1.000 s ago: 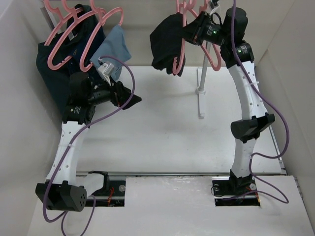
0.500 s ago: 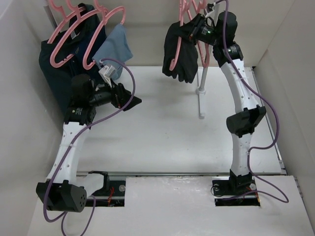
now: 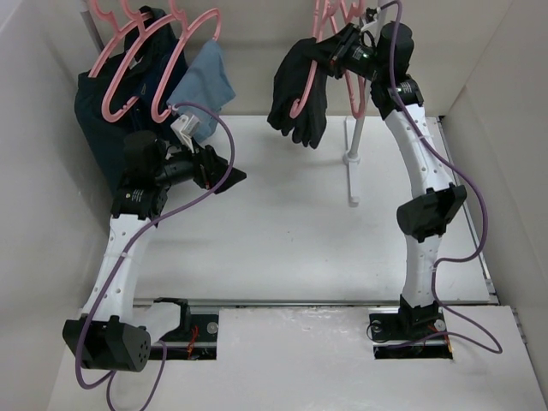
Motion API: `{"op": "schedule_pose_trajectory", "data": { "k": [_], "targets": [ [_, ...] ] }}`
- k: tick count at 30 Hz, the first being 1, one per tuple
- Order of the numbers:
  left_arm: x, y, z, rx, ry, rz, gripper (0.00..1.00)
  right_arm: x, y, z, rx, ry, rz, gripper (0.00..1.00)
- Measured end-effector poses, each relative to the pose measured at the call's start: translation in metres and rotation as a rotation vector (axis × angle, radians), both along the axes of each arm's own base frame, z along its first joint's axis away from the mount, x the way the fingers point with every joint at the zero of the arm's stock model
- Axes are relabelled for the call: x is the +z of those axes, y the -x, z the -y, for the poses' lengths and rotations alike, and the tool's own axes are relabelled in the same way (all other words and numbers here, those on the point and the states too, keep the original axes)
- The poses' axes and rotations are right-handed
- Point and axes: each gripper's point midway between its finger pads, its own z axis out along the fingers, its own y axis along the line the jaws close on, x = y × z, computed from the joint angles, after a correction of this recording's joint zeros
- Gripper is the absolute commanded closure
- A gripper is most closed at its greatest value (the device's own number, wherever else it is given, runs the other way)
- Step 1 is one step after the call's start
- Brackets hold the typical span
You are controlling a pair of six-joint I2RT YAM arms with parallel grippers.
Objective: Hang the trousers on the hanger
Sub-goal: Place the hanger at the clothesline.
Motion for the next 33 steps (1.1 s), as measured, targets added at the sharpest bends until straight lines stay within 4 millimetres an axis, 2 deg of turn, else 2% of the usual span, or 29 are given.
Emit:
{"op": "schedule_pose_trajectory", "data": {
  "k": [11,14,15,16,17,19,21,23,25,26,27,28,29,33],
  "targets": [
    [0.001,0.002,0.000,0.003,0.002,0.008,0.00,0.009,-0.013,0.009,-0.086,-0.068,-0.051,1.00],
    [0.002,0.003,0.000,0.004,0.002,0.014,0.00,0.002,-0.010,0.012,-0.102,-0.068,-0.071,0.98],
    [0.003,0.004,-0.001,0.004,0.002,0.015,0.00,-0.001,-0.009,0.014,-0.114,-0.065,-0.086,0.93],
    [0.003,0.004,-0.001,0.003,0.003,0.018,0.00,-0.006,-0.007,0.016,-0.122,-0.062,-0.099,0.83],
    [0.004,0.005,-0.001,0.004,0.003,0.020,0.00,-0.008,-0.004,0.017,-0.126,-0.061,-0.112,0.79],
    [0.004,0.006,-0.001,0.006,0.002,0.023,0.00,-0.007,0.002,0.022,-0.139,-0.068,-0.122,0.69],
    [0.004,0.006,-0.001,0.007,0.002,0.023,0.00,-0.004,0.009,0.026,-0.143,-0.074,-0.126,0.53],
    [0.004,0.006,-0.001,0.008,0.002,0.023,0.00,0.002,0.015,0.028,-0.143,-0.078,-0.115,0.53],
    [0.003,0.006,-0.001,0.010,0.004,0.021,0.00,0.006,0.016,0.034,-0.159,-0.077,-0.103,0.48],
    [0.003,0.006,-0.001,0.010,0.005,0.019,0.00,0.007,0.016,0.038,-0.166,-0.078,-0.100,0.41],
    [0.002,0.006,-0.001,0.010,0.006,0.016,0.00,0.009,0.015,0.041,-0.175,-0.081,-0.093,0.20],
    [0.001,0.006,-0.001,0.011,0.007,0.013,0.00,0.011,0.015,0.045,-0.182,-0.084,-0.086,0.08],
    [0.000,0.006,-0.001,0.011,0.007,0.009,0.00,0.012,0.015,0.048,-0.190,-0.080,-0.076,0.01],
    [-0.002,0.006,-0.001,0.011,0.009,0.004,0.00,0.013,0.019,0.057,-0.207,-0.062,-0.047,0.01]
  ]
}}
